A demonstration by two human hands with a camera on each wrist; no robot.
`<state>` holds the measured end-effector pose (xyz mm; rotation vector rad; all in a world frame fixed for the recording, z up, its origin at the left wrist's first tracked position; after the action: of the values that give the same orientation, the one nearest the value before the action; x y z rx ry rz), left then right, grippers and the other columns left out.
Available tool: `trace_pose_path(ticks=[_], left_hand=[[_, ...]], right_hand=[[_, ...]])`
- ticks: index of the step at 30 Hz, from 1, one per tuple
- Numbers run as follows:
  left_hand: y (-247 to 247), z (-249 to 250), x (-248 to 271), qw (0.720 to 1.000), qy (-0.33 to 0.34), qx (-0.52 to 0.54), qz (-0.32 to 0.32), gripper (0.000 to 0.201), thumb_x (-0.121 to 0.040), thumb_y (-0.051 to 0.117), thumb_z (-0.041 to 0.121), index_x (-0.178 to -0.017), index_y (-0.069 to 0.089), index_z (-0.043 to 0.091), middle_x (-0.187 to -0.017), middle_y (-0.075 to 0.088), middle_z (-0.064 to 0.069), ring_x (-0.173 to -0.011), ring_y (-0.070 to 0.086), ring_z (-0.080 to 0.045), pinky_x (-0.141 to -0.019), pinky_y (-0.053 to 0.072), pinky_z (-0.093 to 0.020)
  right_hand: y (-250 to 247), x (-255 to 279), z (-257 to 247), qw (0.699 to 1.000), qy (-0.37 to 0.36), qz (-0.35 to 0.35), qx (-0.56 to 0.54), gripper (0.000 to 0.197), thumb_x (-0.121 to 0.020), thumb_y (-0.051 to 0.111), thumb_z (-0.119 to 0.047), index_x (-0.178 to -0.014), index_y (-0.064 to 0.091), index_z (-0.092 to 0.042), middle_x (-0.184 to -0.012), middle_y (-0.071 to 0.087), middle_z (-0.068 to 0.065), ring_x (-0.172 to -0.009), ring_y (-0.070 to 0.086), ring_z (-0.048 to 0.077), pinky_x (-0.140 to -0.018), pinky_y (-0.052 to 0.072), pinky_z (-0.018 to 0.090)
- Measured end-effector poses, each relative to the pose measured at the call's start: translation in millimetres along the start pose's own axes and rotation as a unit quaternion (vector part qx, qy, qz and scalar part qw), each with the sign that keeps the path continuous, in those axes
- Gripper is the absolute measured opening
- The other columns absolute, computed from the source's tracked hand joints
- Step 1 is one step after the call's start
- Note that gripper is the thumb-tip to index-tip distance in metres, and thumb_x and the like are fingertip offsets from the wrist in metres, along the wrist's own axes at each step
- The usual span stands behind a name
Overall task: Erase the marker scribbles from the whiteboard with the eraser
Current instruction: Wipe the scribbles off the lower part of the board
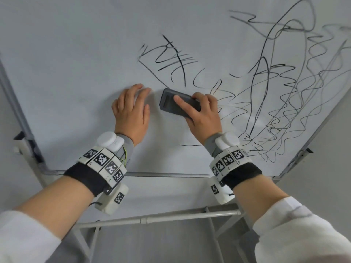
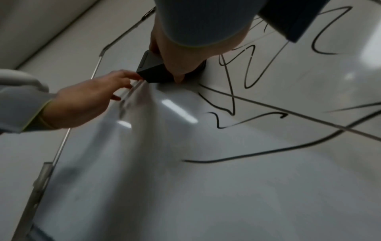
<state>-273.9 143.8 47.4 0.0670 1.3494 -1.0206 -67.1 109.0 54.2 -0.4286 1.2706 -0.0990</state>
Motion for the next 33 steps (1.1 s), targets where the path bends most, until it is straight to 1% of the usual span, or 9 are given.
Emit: trace_pose_path(ticks=[4, 9, 13, 16, 20, 24, 27, 30, 33], left_hand=[[0, -1, -2, 1.0, 0.0, -0.004, 0.011, 0.04, -0.086, 0.037, 0.022, -0.124, 0.051, 0.02, -0.134, 0.044, -0.006, -0.12, 0.03, -0.023, -0.094, 0.029, -0.047], [-1, 2, -11, 1.0, -0.012, -0.015, 0.023, 0.039, -0.086, 0.038, 0.022, -0.123, 0.05, 0.02, -0.134, 0.044, -0.005, -0.12, 0.029, -0.022, -0.092, 0.029, -0.046], [-4, 5, -17, 0.999, -0.019, -0.02, 0.036, 0.038, -0.087, 0.038, 0.022, -0.122, 0.051, 0.019, -0.133, 0.044, -0.006, -0.119, 0.028, -0.024, -0.092, 0.029, -0.046], [-4, 7, -18, 0.999, -0.023, -0.026, 0.034, 0.039, -0.087, 0.038, 0.023, -0.122, 0.052, 0.019, -0.133, 0.044, -0.006, -0.119, 0.03, -0.025, -0.091, 0.028, -0.046], [-6, 7, -20, 0.999, -0.027, -0.033, 0.031, 0.039, -0.087, 0.036, 0.024, -0.123, 0.051, 0.021, -0.134, 0.044, -0.006, -0.121, 0.032, -0.027, -0.093, 0.028, -0.046], [-11, 6, -26, 0.998, -0.028, -0.04, 0.037, 0.04, -0.086, 0.036, 0.024, -0.123, 0.052, 0.02, -0.133, 0.044, -0.005, -0.121, 0.03, -0.025, -0.093, 0.027, -0.044], [-13, 9, -29, 0.998, -0.03, -0.045, 0.037, 0.04, -0.086, 0.035, 0.024, -0.122, 0.051, 0.019, -0.133, 0.044, -0.004, -0.12, 0.031, -0.024, -0.092, 0.027, -0.042], [-14, 11, -31, 0.998, -0.033, -0.049, 0.039, 0.04, -0.087, 0.035, 0.024, -0.123, 0.051, 0.018, -0.132, 0.044, -0.005, -0.119, 0.032, -0.025, -0.092, 0.027, -0.042], [-16, 13, -32, 0.998, -0.03, -0.049, 0.04, 0.039, -0.087, 0.036, 0.023, -0.122, 0.051, 0.018, -0.132, 0.045, -0.006, -0.119, 0.032, -0.025, -0.091, 0.028, -0.043]], right_hand=[[-2, 0, 1, 0.999, -0.048, -0.018, -0.003, 0.061, -0.08, 0.064, -0.006, -0.13, 0.044, -0.035, -0.112, 0.04, 0.006, -0.093, 0.038, 0.031, -0.08, 0.045, 0.038], [-7, -38, 16, 0.999, 0.036, 0.028, 0.001, 0.057, -0.083, 0.066, -0.015, -0.133, 0.044, -0.032, -0.113, 0.048, 0.012, -0.095, 0.038, 0.03, -0.084, 0.04, 0.034], [-5, -39, 11, 0.999, 0.036, 0.037, -0.002, 0.057, -0.083, 0.065, -0.016, -0.133, 0.044, -0.03, -0.115, 0.041, 0.009, -0.094, 0.037, 0.03, -0.085, 0.038, 0.035], [0, -26, 0, 1.0, 0.02, 0.016, -0.014, 0.056, -0.084, 0.062, -0.015, -0.134, 0.041, -0.031, -0.115, 0.036, 0.007, -0.093, 0.037, 0.03, -0.085, 0.039, 0.036], [1, -17, -3, 0.999, -0.022, -0.009, -0.032, 0.053, -0.082, 0.061, -0.011, -0.131, 0.05, -0.03, -0.111, 0.044, 0.01, -0.09, 0.039, 0.03, -0.081, 0.042, 0.038], [-7, -40, 6, 0.999, 0.018, 0.011, -0.026, 0.053, -0.08, 0.063, -0.013, -0.131, 0.055, -0.026, -0.11, 0.052, 0.015, -0.093, 0.039, 0.03, -0.083, 0.043, 0.038], [-8, -57, 8, 0.998, 0.051, 0.034, -0.023, 0.054, -0.08, 0.064, -0.014, -0.132, 0.053, -0.025, -0.114, 0.044, 0.011, -0.094, 0.036, 0.028, -0.083, 0.042, 0.038], [-4, -53, 1, 0.998, 0.048, 0.034, -0.029, 0.056, -0.079, 0.064, -0.014, -0.133, 0.052, -0.024, -0.114, 0.036, 0.007, -0.093, 0.035, 0.028, -0.085, 0.039, 0.038], [0, -38, -9, 0.999, 0.019, 0.003, -0.044, 0.054, -0.08, 0.062, -0.014, -0.132, 0.053, -0.025, -0.114, 0.043, 0.011, -0.092, 0.038, 0.029, -0.078, 0.046, 0.041]])
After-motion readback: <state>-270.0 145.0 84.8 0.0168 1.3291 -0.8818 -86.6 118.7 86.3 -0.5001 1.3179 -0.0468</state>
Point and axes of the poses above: each hand's wrist, its own x-axis away from the middle knuckle, its own y-axis out of the palm, z = x × y, the point moved 1 cm from there along -x, towards the middle knuckle
